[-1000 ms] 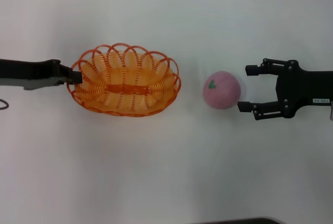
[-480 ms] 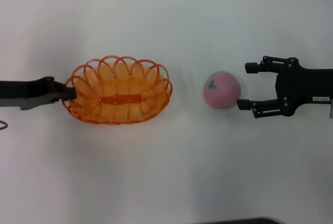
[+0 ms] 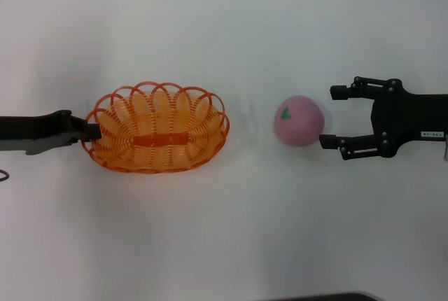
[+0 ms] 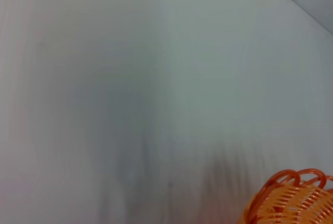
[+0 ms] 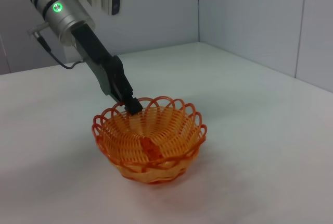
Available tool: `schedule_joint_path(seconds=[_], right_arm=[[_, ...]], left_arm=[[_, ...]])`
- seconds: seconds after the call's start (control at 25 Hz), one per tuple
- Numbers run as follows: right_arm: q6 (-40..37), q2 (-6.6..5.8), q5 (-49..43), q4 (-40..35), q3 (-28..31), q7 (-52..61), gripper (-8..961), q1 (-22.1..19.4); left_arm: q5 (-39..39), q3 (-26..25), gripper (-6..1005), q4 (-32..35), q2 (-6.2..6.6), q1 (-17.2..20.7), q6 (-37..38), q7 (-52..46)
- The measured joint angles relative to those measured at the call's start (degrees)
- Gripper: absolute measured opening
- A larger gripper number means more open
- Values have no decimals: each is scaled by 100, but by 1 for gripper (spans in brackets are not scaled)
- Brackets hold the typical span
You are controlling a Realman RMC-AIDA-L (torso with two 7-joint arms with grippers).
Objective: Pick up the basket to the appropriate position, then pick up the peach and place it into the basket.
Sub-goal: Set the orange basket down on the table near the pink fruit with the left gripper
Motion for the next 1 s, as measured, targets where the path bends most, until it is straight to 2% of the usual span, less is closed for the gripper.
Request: schedule_joint_path(seconds=[1.0], right_arm=[[30,18,1,0,-1,0,925,3]], left_arm=[[-431,0,60,-119,-9,231,-245,44]])
